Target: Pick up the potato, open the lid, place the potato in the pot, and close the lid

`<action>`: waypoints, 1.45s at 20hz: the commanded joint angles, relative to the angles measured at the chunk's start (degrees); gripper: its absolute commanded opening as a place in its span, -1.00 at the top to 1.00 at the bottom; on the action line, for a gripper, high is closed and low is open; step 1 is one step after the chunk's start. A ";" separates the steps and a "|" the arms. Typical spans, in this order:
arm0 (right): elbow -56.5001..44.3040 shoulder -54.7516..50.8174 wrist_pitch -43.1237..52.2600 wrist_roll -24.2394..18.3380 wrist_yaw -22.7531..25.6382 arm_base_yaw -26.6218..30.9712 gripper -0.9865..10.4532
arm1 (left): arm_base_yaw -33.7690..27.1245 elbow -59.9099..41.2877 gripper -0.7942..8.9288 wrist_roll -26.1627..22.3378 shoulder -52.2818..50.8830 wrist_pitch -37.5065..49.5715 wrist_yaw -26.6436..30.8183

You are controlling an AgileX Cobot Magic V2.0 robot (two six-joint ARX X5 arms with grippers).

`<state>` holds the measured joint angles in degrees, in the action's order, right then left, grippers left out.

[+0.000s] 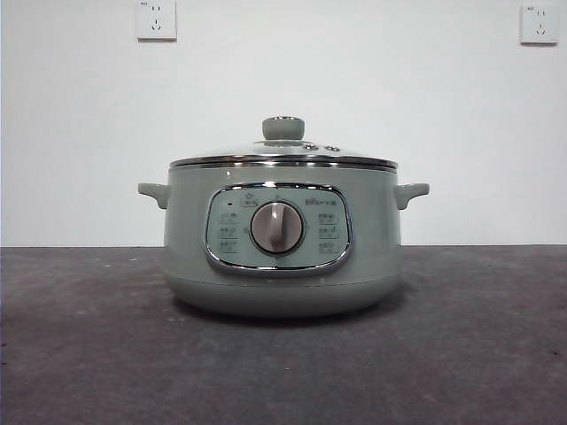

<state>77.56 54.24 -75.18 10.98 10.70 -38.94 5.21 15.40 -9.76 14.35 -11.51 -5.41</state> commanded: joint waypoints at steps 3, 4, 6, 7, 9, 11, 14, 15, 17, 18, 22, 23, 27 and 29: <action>-0.59 0.00 0.17 0.52 0.24 -0.04 0.83 | -2.95 -8.81 0.84 2.73 -6.91 4.74 1.73; -0.59 0.00 0.17 0.52 0.24 -0.04 0.83 | -3.13 -10.34 0.84 3.87 -8.24 5.20 2.47; -0.59 0.00 0.17 0.52 0.24 -0.04 0.83 | -3.15 -13.49 0.84 6.34 -11.50 5.53 3.65; -0.59 0.00 0.17 0.52 0.24 -0.04 0.83 | -3.15 -14.71 0.84 7.52 -13.11 5.60 3.96; -0.59 0.00 0.20 0.52 0.24 -0.04 0.83 | -3.19 -14.97 0.84 8.11 -14.14 3.61 4.46; -0.59 0.00 0.20 0.52 0.24 -0.04 0.83 | -3.21 -14.97 0.84 8.28 -14.14 2.40 5.73; -0.59 0.00 0.17 0.52 0.24 -0.04 0.83 | -3.37 -14.97 0.84 8.31 -14.14 1.90 6.14; -0.59 0.00 0.17 0.52 0.24 -0.04 0.83 | -3.50 -14.97 0.84 8.24 -14.12 1.88 6.08; -0.59 0.00 0.17 0.52 0.24 -0.04 0.83 | -3.52 -14.97 0.84 8.24 -14.12 2.10 5.31; -0.59 0.00 0.17 0.52 0.24 -0.04 0.83 | -3.52 -14.97 0.84 8.24 -13.84 2.08 5.01; -0.59 0.00 0.17 0.52 0.24 -0.04 0.83 | -3.52 -14.97 0.84 8.24 -12.24 2.08 5.01; -0.59 0.00 0.17 0.52 0.24 -0.04 0.83 | -3.52 -14.97 0.84 8.24 -11.85 2.08 5.01; -0.59 0.00 0.17 0.52 0.24 -0.04 0.83 | -3.52 -14.97 0.84 8.24 -10.45 2.05 5.01; -0.59 0.00 0.22 0.52 0.24 -0.07 0.83 | -3.52 -14.97 0.84 8.24 -9.94 2.05 5.01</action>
<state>77.56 54.26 -75.18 10.98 10.70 -38.94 1.91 1.04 -1.87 4.40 -9.76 -0.21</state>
